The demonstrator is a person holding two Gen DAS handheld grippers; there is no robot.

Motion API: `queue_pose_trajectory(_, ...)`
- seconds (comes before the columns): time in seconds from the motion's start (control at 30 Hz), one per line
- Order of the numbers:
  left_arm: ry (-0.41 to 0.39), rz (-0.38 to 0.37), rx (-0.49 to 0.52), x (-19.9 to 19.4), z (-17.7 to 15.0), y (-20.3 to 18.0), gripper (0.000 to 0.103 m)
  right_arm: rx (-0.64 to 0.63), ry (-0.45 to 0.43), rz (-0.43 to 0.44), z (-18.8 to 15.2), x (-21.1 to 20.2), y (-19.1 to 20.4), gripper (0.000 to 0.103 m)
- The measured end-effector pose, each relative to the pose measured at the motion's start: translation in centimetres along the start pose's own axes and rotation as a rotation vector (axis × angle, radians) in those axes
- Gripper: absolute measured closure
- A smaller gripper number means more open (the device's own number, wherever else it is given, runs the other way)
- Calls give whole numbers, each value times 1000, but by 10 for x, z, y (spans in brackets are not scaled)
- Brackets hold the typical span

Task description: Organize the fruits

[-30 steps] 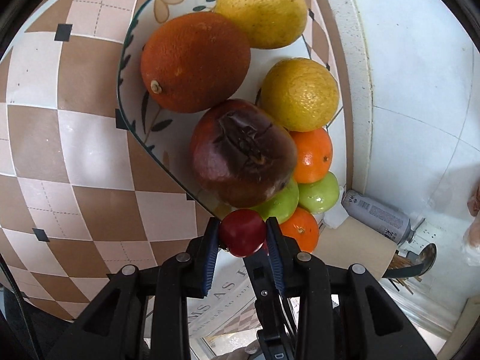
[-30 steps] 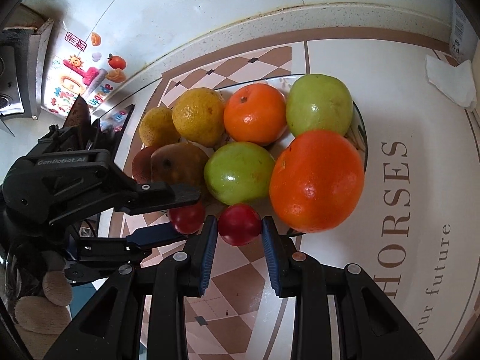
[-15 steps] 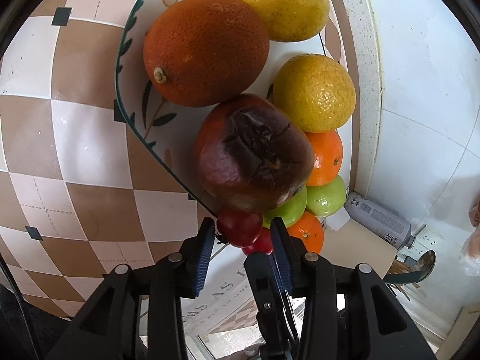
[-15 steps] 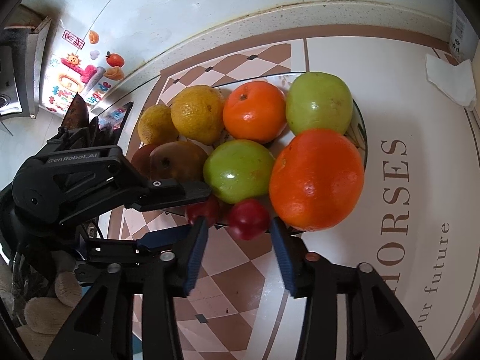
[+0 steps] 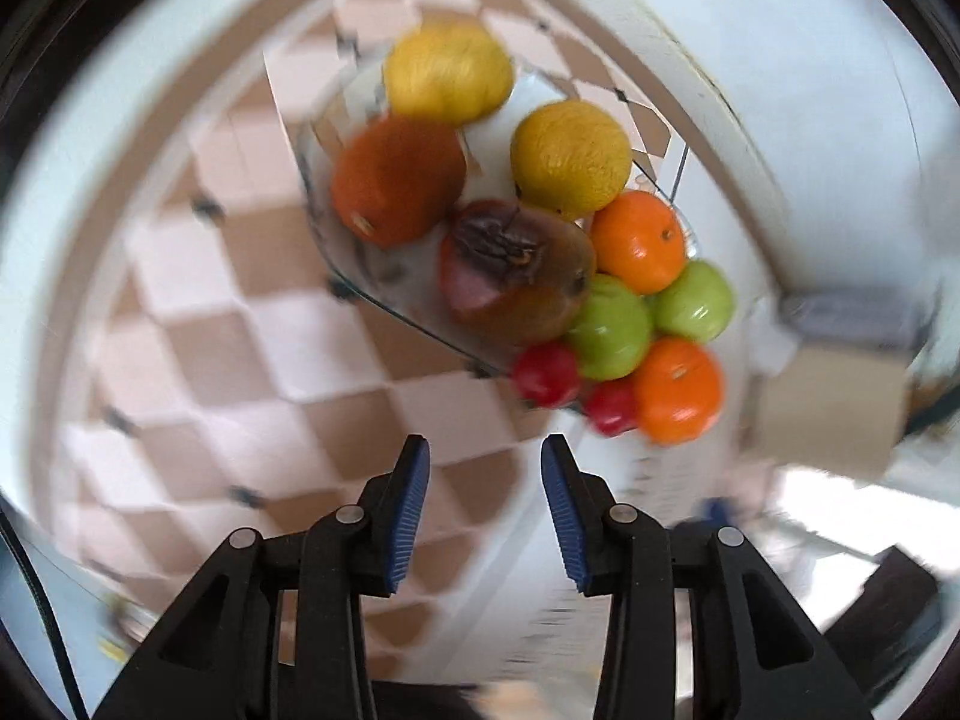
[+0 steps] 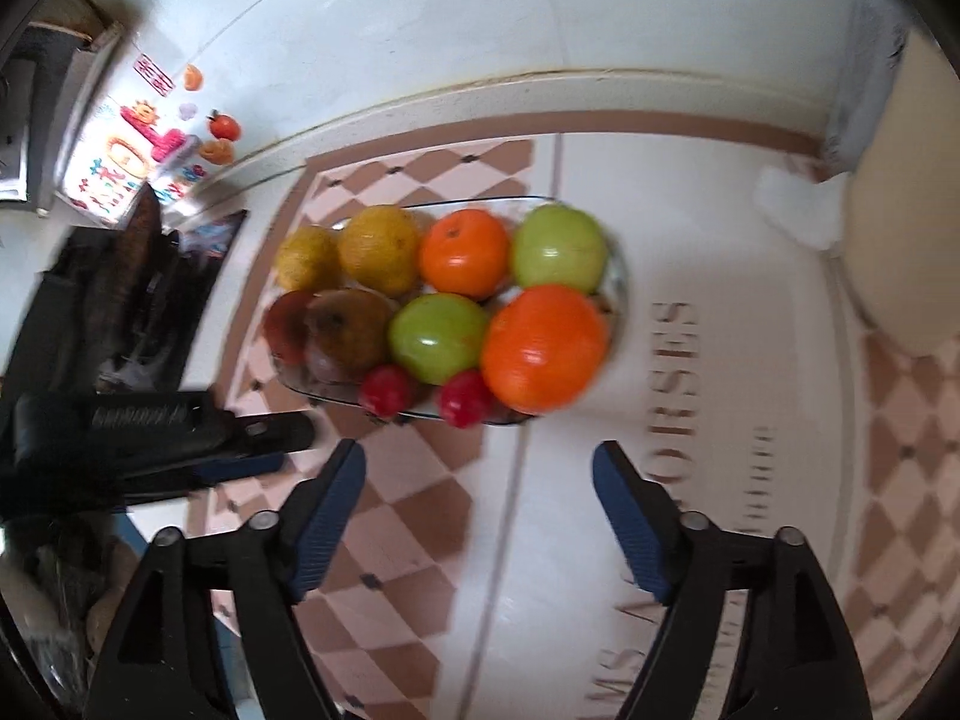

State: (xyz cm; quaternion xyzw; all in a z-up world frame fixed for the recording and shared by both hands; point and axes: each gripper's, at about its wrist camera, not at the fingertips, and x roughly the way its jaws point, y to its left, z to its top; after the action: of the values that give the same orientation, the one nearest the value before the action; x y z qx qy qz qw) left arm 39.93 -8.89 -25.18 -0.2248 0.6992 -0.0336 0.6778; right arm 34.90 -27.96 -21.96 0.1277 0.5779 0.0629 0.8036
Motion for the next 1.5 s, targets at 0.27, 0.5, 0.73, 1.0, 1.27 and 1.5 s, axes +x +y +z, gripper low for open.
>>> queue_pose_trajectory(0.27,-165,261,202,-28,-27,-14,44,-34,-23,-113,-5,-26,-3,6)
queue_pose_trajectory(0.5,-280,330,308,-57,-44,-20,5,5,-73,-163,-12,-50,3,5)
queue_pose_trajectory(0.73,-348,316,398,-90,-67,-13,5,63,-154,-200,-34,-93,22,5)
queue_pose_trajectory(1.0,-450,293,469,-143,-112,2,5,77,-249,-242,-81,-150,58,4)
queue_pose_trajectory(1.27,-541,244,522,-200,-169,25,5,60,-324,-258,-145,-214,103,4)
queue_pose_trajectory(1.5,-578,202,543,-237,-217,43,5,41,-367,-246,-199,-263,134,4)
